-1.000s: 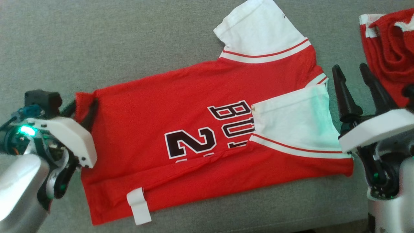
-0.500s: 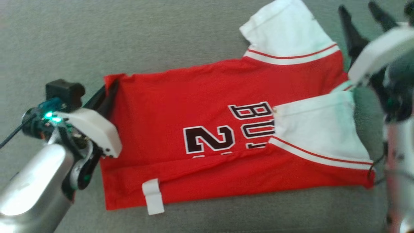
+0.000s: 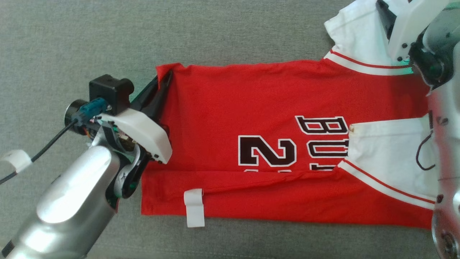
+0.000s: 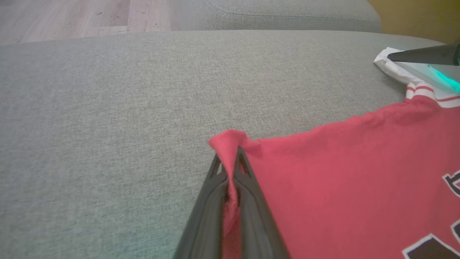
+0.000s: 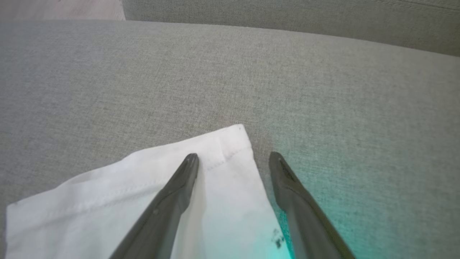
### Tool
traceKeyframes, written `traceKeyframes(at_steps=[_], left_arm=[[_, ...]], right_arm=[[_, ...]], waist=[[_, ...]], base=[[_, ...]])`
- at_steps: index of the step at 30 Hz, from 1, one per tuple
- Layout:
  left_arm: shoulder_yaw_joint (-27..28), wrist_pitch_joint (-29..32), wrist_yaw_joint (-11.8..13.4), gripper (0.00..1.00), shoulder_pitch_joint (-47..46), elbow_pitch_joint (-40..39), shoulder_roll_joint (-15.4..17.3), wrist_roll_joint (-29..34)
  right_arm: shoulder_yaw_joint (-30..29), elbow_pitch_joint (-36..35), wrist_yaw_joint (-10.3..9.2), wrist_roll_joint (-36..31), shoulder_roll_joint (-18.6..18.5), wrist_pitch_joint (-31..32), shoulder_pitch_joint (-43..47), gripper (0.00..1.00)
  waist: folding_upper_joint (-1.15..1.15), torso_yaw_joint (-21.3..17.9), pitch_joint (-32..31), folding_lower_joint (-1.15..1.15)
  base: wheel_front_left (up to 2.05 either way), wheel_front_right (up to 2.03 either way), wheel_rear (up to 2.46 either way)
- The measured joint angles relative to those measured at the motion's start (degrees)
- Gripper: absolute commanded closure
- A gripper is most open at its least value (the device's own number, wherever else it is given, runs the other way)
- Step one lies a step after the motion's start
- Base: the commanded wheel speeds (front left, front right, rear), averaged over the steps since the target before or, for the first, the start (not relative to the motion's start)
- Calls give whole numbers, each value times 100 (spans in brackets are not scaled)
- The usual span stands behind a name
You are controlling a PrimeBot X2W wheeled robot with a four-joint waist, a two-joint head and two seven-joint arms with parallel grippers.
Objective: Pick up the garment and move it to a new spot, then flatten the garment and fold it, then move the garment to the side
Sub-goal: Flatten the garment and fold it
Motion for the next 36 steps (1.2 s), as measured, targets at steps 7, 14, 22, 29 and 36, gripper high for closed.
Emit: traceKeyframes(at_steps=[7, 14, 22, 29, 36], left_arm=[[-23, -80, -5, 100, -19, 113, -30, -1], [-14, -82, -20, 100, -16, 223, 5, -3], [9, -337, -22, 100, 129, 381, 99, -2], [2, -557, -18, 100, 702, 390, 275, -23], [-105, -943, 112, 100, 1351, 77, 475, 55]], right_arm=[[115, 378, 0, 9, 18, -35, -164, 73], [308, 633, 0, 5, 41, -555, -151, 100], [376, 602, 0, 304, 109, -1533, 110, 100], [544, -248, 0, 801, -83, -1992, 1343, 100], [234, -1579, 0, 979, -125, -2138, 2832, 100]], waist=[[0, -16, -69, -1], [0, -161, -209, -1], [0, -324, -625, -1], [0, -462, -1194, -2], [1, -630, -1714, -3]], base=[[0, 0, 0], [0, 0, 0], [0, 0, 0], [0, 0, 0], [0, 0, 0]])
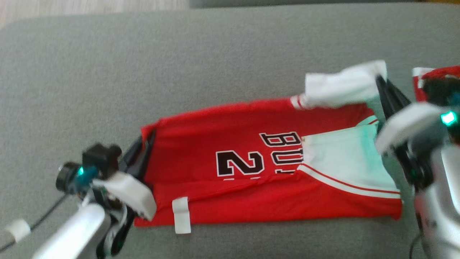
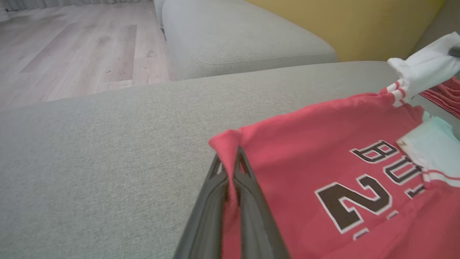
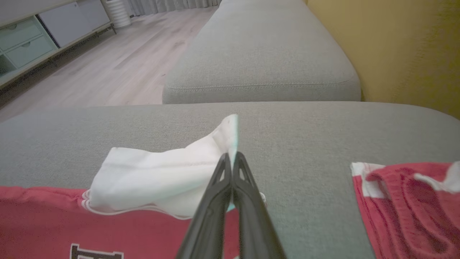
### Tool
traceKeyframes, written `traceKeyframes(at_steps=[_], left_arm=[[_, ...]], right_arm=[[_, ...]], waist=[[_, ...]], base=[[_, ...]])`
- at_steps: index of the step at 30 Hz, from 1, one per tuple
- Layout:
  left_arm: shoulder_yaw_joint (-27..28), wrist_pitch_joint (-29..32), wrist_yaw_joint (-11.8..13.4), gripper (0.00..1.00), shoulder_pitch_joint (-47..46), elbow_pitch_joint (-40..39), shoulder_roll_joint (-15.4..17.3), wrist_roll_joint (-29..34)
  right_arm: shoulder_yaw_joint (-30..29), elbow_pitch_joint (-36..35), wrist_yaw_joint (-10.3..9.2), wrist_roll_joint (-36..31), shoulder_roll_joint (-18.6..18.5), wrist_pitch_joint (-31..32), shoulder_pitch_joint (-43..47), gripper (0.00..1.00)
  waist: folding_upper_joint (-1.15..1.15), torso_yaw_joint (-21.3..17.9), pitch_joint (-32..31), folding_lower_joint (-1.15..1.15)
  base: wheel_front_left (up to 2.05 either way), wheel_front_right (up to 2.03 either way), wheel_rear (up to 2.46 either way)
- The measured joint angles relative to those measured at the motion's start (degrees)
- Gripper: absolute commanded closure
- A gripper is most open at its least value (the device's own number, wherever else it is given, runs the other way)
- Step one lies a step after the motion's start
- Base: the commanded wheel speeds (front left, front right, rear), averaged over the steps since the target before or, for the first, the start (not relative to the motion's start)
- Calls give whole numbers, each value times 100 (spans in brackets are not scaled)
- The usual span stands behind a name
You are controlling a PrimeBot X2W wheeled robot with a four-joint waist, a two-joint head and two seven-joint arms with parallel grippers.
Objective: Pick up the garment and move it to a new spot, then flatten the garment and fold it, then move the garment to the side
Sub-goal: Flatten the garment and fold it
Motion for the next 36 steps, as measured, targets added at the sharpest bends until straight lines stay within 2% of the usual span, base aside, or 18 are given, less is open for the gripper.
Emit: traceKeyframes(at_steps=[6, 11, 13, 14, 15, 16, 17, 27, 31, 36], left_arm=[[-49, -411, 249, 100, 593, -270, 40, 94], [-45, -740, 445, 100, 1096, -172, -21, 77], [-34, -867, 504, 100, 1252, -92, -127, -18], [-26, -964, 534, 83, 1335, -70, -175, -34], [-22, -1049, 560, 58, 1408, -56, -221, -74], [-21, -1111, 580, 25, 1483, -42, -264, -113], [-23, -1165, 588, 0, 1562, -22, -298, -115], [227, -1540, 978, 0, 2033, 32, -475, -113], [371, -1562, 1112, 0, 2034, -89, -452, -52], [594, -1606, 1348, 0, 2039, -256, -410, -46]], right_arm=[[-583, -881, 0, -119, 416, -21, 1221, 100], [-736, -1049, 0, -219, 744, -162, 1851, 100], [-818, -1055, 0, -278, 833, -257, 1975, 69], [-866, -1058, 0, -289, 876, -310, 2026, 55], [-895, -1060, 0, -299, 899, -372, 2090, 21], [-940, -1063, 0, -318, 923, -394, 2160, 1], [-1012, -1071, 0, -321, 956, -449, 2246, 0], [-1684, -1285, 0, -372, 1065, -617, 3017, 0], [-1699, -1399, 0, -485, 1066, -576, 3005, 0], [-1540, -1391, 0, -688, 1071, -125, 2888, 0]], waist=[[0, -140, -240, 1], [0, -224, -300, 2], [0, -241, -330, 1], [0, -246, -350, 2], [0, -249, -373, 2], [0, -250, -398, 2], [0, -248, -427, 2], [0, -62, -743, 1], [0, 25, -777, 1], [0, 152, -743, 2]], base=[[0, 0, 0], [0, 0, 0], [0, 0, 0], [0, 0, 0], [0, 0, 0], [0, 0, 0], [0, 0, 0], [0, 0, 0], [0, 0, 0], [0, 0, 0]])
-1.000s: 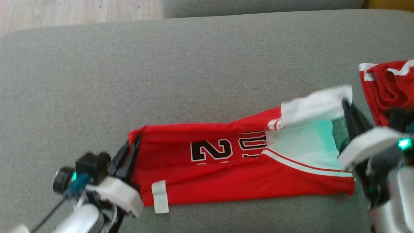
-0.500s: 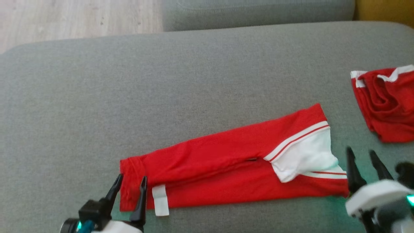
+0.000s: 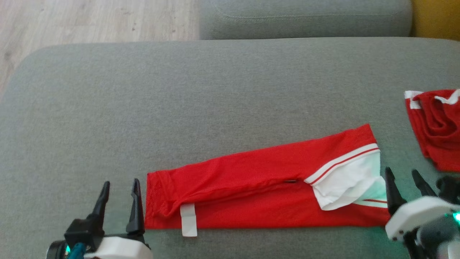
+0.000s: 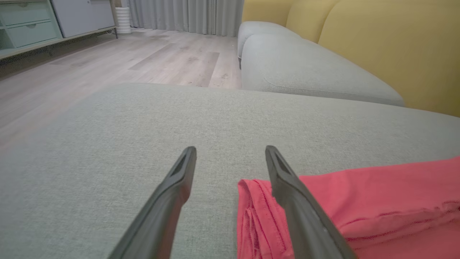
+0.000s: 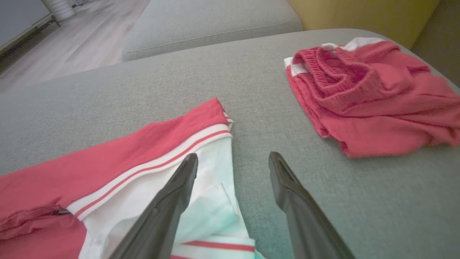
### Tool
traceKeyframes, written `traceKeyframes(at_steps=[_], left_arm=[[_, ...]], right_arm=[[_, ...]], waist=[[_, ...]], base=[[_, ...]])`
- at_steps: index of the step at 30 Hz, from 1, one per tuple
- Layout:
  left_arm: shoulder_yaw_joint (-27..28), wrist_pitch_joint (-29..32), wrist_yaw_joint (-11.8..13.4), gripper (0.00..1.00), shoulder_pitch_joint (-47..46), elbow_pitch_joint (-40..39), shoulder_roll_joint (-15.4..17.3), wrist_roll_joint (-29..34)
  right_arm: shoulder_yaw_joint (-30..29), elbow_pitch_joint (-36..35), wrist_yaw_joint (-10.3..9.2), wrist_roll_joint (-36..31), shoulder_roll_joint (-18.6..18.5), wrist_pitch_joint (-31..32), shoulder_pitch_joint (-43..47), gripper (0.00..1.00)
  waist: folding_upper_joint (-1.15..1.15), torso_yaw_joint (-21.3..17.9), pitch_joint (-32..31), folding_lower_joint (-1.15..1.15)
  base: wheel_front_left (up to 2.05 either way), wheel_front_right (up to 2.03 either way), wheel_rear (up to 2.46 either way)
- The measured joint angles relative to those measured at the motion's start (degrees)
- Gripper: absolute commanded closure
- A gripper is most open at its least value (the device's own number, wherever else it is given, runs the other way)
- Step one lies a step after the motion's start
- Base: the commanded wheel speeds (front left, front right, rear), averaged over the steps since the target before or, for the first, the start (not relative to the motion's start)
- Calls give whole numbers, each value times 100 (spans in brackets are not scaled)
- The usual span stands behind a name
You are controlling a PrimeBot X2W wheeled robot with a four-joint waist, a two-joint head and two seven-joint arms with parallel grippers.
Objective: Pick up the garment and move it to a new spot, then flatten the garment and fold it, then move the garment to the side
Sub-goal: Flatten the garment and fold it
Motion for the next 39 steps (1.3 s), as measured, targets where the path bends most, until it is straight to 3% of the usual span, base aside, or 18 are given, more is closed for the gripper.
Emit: traceKeyframes(at_steps=[11, 17, 18, 19, 22, 23, 24, 31, 39], left_arm=[[104, 60, 197, 0, -22, -356, 12, 58], [87, 104, 259, 0, -31, -377, 9, 90], [87, 105, 260, 0, -31, -376, 9, 90], [77, 105, 265, 0, -35, -376, 5, 90], [62, 105, 265, 0, -47, -377, -1, 91], [54, 105, 265, 0, -53, -377, -2, 91], [48, 105, 264, 0, -58, -377, -5, 91], [-44, 115, 268, 0, -133, -382, -10, 126], [-76, 157, 288, 0, -125, -389, -13, 132]], right_arm=[[151, 931, 0, -233, -279, 907, -603, 0], [385, 1124, -1, 135, -434, 1308, -612, 0], [454, 1102, -1, 205, -470, 1347, -612, 20], [604, 1070, -2, 288, -550, 1412, -613, 59], [813, 1073, -2, 324, -575, 1417, -643, 82], [862, 1091, -2, 318, -568, 1407, -674, 95], [883, 1143, -2, 294, -561, 1372, -720, 100], [802, 1352, -1, 157, -505, 1083, -1007, 100], [34, 842, -1, 159, -847, 1004, -1060, 100]], waist=[[0, 358, 218, 0], [0, 486, 302, 0], [0, 492, 308, 0], [0, 488, 310, 0], [0, 448, 308, 0], [0, 427, 304, 0], [0, 403, 300, 0], [0, 163, 229, 0], [0, -279, 67, 0]], base=[[0, 0, 0], [0, 0, 0], [0, 0, 0], [0, 0, 0], [0, 0, 0], [0, 0, 0], [0, 0, 0], [0, 0, 0], [0, 0, 0]])
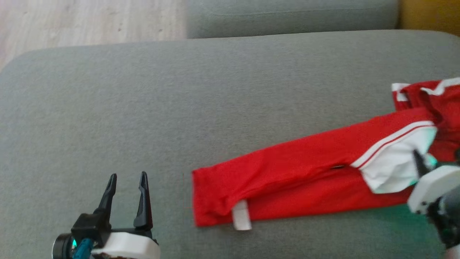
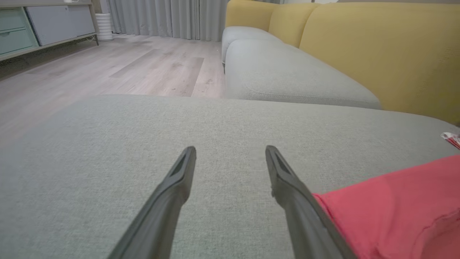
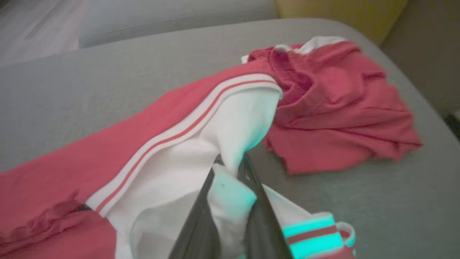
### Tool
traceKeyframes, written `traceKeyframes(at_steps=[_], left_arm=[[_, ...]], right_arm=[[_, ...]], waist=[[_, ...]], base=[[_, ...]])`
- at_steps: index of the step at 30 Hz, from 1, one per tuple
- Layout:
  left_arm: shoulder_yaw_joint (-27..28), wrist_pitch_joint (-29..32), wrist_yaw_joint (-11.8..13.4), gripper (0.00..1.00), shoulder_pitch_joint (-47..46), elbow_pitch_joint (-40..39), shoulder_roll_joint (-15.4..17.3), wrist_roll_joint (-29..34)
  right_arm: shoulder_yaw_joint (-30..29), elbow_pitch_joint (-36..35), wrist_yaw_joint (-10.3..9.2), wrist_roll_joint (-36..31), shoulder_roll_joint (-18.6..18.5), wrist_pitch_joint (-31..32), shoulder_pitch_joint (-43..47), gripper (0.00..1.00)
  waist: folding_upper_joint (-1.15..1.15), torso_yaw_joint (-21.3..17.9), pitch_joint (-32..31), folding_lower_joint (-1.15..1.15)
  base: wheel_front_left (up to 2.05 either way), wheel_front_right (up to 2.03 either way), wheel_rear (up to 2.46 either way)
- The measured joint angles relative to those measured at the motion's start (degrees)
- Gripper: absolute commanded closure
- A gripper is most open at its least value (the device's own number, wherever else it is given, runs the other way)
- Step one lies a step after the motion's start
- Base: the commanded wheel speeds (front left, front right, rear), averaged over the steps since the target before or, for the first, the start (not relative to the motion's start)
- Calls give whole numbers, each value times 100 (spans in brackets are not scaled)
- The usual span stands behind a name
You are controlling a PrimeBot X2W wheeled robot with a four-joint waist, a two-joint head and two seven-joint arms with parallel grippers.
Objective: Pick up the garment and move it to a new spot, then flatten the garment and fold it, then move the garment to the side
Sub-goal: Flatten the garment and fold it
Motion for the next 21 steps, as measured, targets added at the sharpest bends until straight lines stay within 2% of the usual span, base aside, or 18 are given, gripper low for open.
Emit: traceKeyframes(at_steps=[5, 8, 14, 21], left_arm=[[-45, 7, -31, 0, -1, 40, -27, 0], [-108, 20, -38, 0, -2, 77, -52, 0], [-182, 55, -80, 0, -1, 149, -64, 0], [-186, 58, -77, 0, 43, 149, -47, -2]], right_arm=[[-282, -320, 1, 19, -24, 62, 162, 100], [-223, -452, 0, 93, 145, 60, 305, 100], [379, -765, 0, 246, 482, 60, 380, 100], [1519, -947, 0, 535, 706, 18, 386, 100]], waist=[[0, -211, -111, 0], [0, -241, -206, 0], [0, -161, -366, 0], [0, 129, -535, -1]], base=[[0, 0, 0], [0, 0, 0], [0, 0, 0], [0, 0, 0]])
